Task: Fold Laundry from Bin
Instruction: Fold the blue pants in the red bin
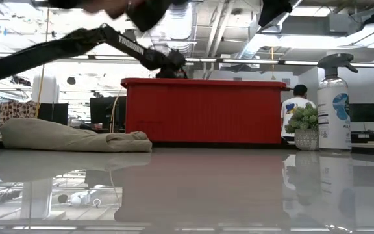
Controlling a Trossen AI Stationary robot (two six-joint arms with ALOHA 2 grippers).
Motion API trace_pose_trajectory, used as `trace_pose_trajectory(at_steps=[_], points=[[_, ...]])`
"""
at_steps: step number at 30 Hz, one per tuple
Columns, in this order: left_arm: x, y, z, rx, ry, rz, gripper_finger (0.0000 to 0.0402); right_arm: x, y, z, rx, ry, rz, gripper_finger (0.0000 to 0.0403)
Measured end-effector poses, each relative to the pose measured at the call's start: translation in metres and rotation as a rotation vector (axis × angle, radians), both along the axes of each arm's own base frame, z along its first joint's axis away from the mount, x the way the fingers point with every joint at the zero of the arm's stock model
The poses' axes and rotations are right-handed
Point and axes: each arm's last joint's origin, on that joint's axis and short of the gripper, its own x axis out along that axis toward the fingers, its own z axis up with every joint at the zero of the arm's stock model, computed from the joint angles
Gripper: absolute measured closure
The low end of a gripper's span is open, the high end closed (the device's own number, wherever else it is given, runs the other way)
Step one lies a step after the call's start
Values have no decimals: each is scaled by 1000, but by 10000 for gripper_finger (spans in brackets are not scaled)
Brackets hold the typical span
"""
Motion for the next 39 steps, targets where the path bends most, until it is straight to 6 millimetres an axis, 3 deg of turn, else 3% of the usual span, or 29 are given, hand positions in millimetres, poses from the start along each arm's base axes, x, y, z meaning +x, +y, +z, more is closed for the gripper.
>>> trace_pose_trajectory(at_steps=[9, 16, 22, 29, 39], points=[[-26, -32, 117, 255, -219, -43, 401, -13, -20, 1, -42, -5, -94, 300], [-59, -71, 200, 448, -370, -75, 401, -12, -50, -14, -4, 48, -94, 300], [-83, -100, 246, 592, -443, -82, 401, 6, -78, -33, 68, 8, 51, 300], [-111, -142, 296, 701, -631, -257, 401, 27, -87, -39, 117, -118, 161, 300], [-151, -235, 360, 849, -940, -687, 401, 28, -100, -29, -30, -182, 49, 300]])
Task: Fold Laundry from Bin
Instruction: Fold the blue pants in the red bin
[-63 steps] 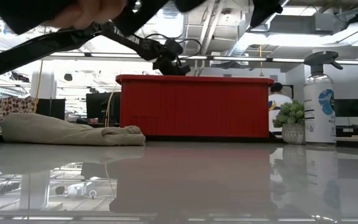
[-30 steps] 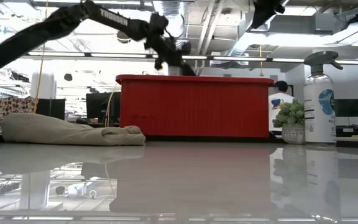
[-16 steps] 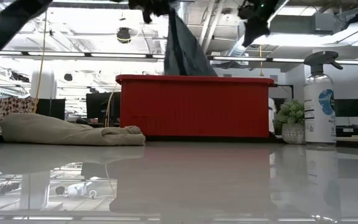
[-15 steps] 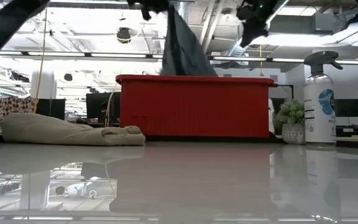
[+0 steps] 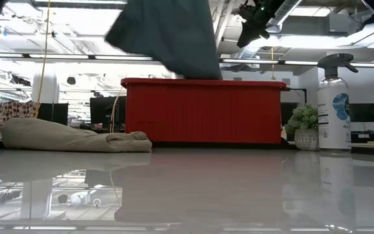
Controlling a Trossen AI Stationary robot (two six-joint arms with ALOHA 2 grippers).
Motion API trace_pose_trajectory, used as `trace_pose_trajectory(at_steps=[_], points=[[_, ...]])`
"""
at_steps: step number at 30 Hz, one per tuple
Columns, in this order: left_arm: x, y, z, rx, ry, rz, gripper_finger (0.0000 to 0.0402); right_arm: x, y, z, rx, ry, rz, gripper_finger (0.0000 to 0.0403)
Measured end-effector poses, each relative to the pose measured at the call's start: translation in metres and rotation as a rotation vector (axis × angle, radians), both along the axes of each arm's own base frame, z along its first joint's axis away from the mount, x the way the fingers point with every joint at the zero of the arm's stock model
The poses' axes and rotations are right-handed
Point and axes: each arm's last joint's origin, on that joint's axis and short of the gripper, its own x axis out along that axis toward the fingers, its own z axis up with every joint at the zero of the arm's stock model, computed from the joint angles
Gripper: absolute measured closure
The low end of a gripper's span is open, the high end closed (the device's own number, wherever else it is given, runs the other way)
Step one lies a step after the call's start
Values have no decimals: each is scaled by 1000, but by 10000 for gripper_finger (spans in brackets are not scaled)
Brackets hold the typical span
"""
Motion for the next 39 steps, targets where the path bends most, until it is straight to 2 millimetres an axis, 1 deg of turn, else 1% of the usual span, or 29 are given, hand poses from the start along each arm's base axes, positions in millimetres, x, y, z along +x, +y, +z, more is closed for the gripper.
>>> trace_pose_trajectory(at_steps=[5, 9, 12, 15, 17, 20, 23, 25, 26, 29, 33, 37, 39], points=[[-25, -58, 24, 183, -67, -255, 401, 0, -6, 7, -58, -60, -56, 300], [-45, -103, 35, 302, -65, -484, 401, 2, -8, 10, -73, -102, -69, 300], [-57, -131, 40, 351, -44, -645, 401, 7, -3, 10, -71, -102, -50, 300], [-64, -154, 42, 340, -37, -805, 401, 14, 6, 12, -71, -110, -15, 300], [-65, -167, 42, 339, 0, -923, 401, 20, 16, 16, -65, -131, 29, 300], [-61, -186, 38, 341, 101, -1131, 401, 26, 36, 25, -71, -166, 97, 300], [-48, -213, 31, 383, 174, -1320, 401, 29, 57, 35, -92, -188, 154, 300], [-40, -230, 25, 400, 199, -1397, 401, 30, 71, 40, -105, -201, 191, 300], [-33, -238, 22, 384, 192, -1407, 401, 31, 78, 43, -110, -209, 208, 300], [-22, -259, 16, 293, 172, -1357, 401, 28, 98, 53, -113, -243, 247, 300], [-3, -284, 3, 205, 225, -1209, 401, 23, 129, 66, -80, -321, 292, 300], [22, -308, -11, 62, 287, -1035, 401, 22, 168, 77, -30, -392, 387, 300], [34, -326, -20, 35, 316, -1012, 401, 20, 190, 82, -5, -425, 454, 300]])
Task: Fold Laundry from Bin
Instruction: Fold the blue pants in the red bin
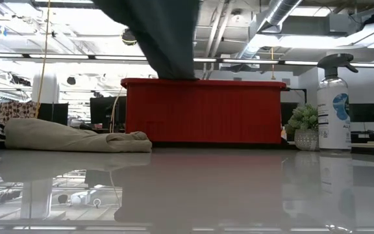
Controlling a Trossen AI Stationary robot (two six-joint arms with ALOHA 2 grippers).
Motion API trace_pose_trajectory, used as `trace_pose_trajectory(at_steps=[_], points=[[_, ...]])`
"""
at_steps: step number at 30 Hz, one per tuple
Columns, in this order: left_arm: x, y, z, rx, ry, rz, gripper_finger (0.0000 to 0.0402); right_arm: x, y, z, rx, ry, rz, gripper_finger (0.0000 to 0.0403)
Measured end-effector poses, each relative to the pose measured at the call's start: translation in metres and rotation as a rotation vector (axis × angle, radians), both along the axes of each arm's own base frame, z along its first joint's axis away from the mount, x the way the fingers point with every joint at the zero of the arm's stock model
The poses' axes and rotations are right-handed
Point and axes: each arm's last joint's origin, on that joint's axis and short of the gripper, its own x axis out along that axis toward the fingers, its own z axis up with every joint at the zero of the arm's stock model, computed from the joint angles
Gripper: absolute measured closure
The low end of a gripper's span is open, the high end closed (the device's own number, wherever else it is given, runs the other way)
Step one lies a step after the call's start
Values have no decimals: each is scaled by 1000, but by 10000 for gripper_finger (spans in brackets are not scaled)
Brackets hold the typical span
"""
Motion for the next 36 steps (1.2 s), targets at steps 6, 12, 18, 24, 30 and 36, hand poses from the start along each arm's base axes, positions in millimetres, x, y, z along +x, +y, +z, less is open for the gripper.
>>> trace_pose_trajectory(at_steps=[6, 12, 18, 24, 30, 36], points=[[16, -34, -22, 25, 124, 315, 401, -18, 62, 16, 111, -90, 200, 300], [2, -8, -16, -14, 223, 981, 401, -26, 119, 17, 128, -88, 294, 300], [-14, 20, -10, -41, 342, 1420, 401, -12, 170, -8, 26, 82, 158, 300], [-12, 24, -14, 36, 360, 1455, 401, 42, 213, -49, -158, 235, 110, 300], [-8, 33, -17, 62, 386, 1522, 401, 94, 235, -91, -296, 335, 22, 300], [-5, 37, -22, 211, 410, 1590, 371, 119, 247, -104, -315, 294, 6, 288]])
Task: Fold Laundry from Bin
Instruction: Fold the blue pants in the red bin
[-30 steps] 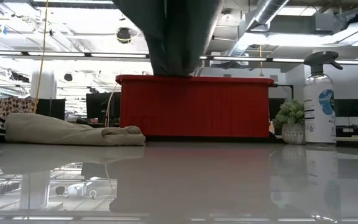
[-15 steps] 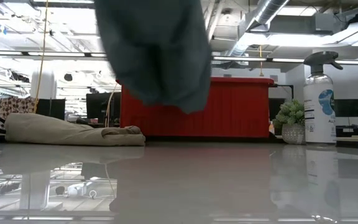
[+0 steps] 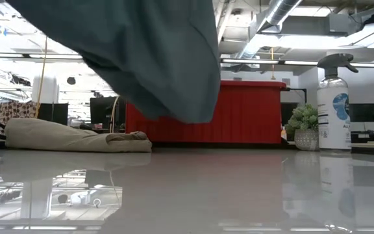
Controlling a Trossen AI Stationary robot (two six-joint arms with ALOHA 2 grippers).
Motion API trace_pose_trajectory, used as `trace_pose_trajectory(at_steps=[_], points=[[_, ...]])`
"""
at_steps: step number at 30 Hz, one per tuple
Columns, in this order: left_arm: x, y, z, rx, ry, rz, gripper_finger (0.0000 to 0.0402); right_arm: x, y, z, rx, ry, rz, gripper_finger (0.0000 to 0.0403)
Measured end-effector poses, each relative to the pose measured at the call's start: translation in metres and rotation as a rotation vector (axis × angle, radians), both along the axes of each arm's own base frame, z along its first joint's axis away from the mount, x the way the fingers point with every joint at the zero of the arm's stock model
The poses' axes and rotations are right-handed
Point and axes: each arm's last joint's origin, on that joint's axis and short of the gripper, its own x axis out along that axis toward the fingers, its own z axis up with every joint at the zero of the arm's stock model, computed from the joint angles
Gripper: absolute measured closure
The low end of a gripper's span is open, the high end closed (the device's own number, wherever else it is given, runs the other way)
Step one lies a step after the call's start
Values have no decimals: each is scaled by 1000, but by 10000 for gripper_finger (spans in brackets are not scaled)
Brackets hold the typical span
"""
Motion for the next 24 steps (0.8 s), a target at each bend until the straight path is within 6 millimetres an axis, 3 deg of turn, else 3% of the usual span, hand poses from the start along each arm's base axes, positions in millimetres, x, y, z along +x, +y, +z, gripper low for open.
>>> trace_pose_trajectory(at_steps=[11, 24], points=[[0, 0, 0, 29, 22, -2, 272, 12, -1, 4, 66, -98, -28, 120], [11, 12, -2, -15, -32, -30, 250, 23, -19, -1, 137, -158, -207, 114]])
